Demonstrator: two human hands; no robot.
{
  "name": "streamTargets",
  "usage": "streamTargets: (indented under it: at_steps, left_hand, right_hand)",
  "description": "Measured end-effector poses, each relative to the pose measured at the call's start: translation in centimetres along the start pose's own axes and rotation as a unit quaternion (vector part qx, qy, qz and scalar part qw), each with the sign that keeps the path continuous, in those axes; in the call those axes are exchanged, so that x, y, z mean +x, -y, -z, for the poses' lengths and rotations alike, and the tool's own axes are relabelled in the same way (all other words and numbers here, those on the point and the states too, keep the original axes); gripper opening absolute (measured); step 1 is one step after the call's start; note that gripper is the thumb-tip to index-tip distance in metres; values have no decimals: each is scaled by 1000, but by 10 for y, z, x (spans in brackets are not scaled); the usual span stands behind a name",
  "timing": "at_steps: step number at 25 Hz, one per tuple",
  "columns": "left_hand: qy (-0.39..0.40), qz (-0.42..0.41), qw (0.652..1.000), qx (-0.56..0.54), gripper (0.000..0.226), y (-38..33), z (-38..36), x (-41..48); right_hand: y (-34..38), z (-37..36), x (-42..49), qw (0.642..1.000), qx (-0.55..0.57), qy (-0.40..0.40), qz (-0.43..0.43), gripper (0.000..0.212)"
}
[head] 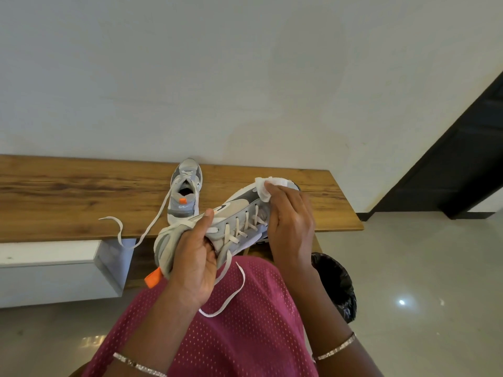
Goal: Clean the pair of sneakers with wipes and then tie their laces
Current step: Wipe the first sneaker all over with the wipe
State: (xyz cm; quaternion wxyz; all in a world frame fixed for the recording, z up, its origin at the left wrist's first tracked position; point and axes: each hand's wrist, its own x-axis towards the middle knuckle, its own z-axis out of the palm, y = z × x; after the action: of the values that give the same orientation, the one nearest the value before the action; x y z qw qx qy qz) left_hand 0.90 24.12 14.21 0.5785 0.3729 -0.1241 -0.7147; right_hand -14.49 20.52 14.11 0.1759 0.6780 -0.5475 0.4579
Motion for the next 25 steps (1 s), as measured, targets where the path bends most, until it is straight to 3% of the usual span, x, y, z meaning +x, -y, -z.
streamTargets:
  at_steps: [3,9,14,20,23,25]
  left_hand:
    - [4,-11,1000,-1,44,-5,-1,-1]
    - [1,-17,1000,-8,45,-8,1,-1]
    - [7,8,1000,-12,52,-2,1,-1]
    - [13,-6,1000,-20,48,-4,-1,1]
    - [-1,-16,1000,-13,49,-5,2,3]
    - [-2,-16,1000,-18,51,-6,5,5]
  right_hand:
    - [-5,0,-7,1000,-11,14,10,30]
    - [-18,4,-18,995,-68,-16,-65,20]
    - [-6,-4,-22,998,-50,43,2,30]
    - [-18,0,0,999,-37,-9,4,15]
    - [-4,-2,-12,998,-7,49,45,30]
    - [-13,-2,-12,996,-17,70,46,26]
